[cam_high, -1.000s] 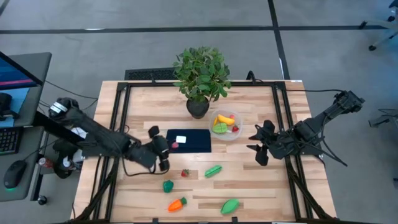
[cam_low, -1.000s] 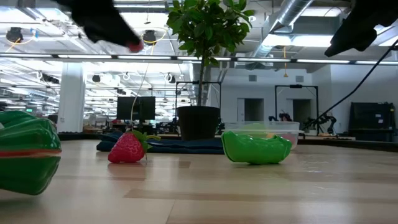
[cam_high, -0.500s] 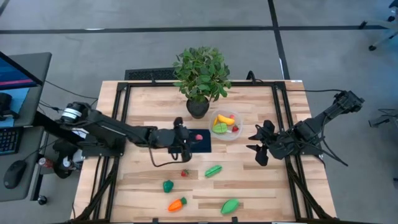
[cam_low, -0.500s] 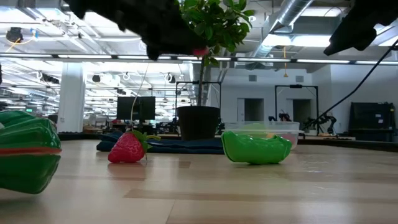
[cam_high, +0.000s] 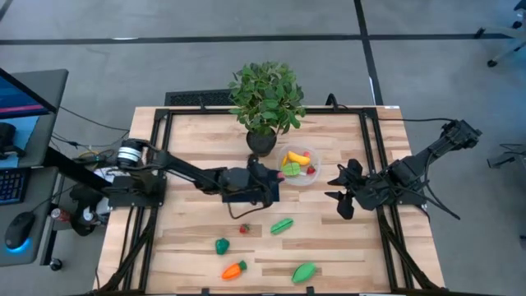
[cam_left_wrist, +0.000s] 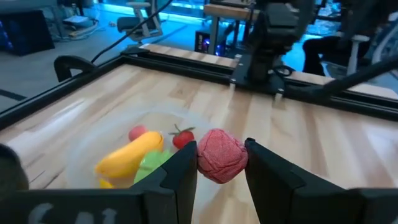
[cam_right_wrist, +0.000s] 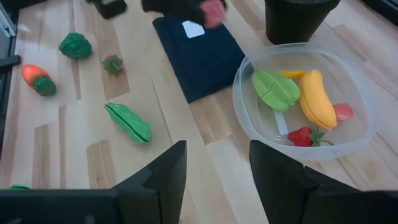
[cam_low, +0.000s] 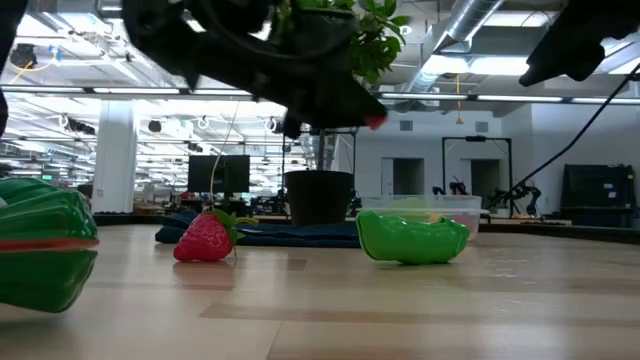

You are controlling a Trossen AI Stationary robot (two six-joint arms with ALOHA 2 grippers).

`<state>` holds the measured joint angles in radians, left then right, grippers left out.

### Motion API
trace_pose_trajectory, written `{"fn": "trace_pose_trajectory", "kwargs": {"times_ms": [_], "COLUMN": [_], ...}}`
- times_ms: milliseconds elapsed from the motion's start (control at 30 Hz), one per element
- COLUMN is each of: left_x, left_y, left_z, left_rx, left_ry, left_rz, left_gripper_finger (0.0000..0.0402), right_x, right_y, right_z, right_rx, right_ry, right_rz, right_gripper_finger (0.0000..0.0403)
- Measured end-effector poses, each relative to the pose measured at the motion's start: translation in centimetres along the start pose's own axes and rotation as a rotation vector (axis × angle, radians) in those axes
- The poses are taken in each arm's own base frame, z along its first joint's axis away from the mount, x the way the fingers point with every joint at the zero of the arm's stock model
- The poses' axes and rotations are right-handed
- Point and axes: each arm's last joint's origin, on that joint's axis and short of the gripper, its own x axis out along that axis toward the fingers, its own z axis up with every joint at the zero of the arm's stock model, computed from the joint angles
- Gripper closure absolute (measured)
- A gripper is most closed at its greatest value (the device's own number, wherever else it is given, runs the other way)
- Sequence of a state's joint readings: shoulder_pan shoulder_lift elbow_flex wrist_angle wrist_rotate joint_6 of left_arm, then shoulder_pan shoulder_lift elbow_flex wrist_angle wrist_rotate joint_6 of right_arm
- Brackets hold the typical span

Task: Pick and placing Produce into tupperware
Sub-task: Put the pink peach into the transparent container

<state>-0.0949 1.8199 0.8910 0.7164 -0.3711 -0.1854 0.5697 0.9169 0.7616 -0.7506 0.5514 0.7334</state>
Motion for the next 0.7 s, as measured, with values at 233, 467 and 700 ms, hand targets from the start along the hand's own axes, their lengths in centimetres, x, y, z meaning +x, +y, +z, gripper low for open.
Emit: {"fn": "trace_pose_trajectory", "kwargs": {"times_ms": [233, 467, 700], "left_x": [4.7, 7.9, 8.4], "left_y": [0.4, 1.5, 3.5], "left_z": [-0.1, 0.3, 0.8], "left_rx": [-0.016, -0.055, -0.081], "left_ry": [0.021, 0.186, 0.227], "left_rz": [0.048, 0.178, 0.29], "left_gripper_finger": [0.0287, 0.0287, 0.0287], "right_x": [0.0, 0.0, 0.0], "right_y": [0.0, 0.0, 0.0], "right_z": [0.0, 0.0, 0.0], "right_rx": [0.002, 0.002, -0.007], "right_ry": [-0.002, 0.001, -0.003], "right_rz": [0.002, 0.005, -0.001], "right_gripper_finger": [0.0237, 0.0237, 0.0237]}}
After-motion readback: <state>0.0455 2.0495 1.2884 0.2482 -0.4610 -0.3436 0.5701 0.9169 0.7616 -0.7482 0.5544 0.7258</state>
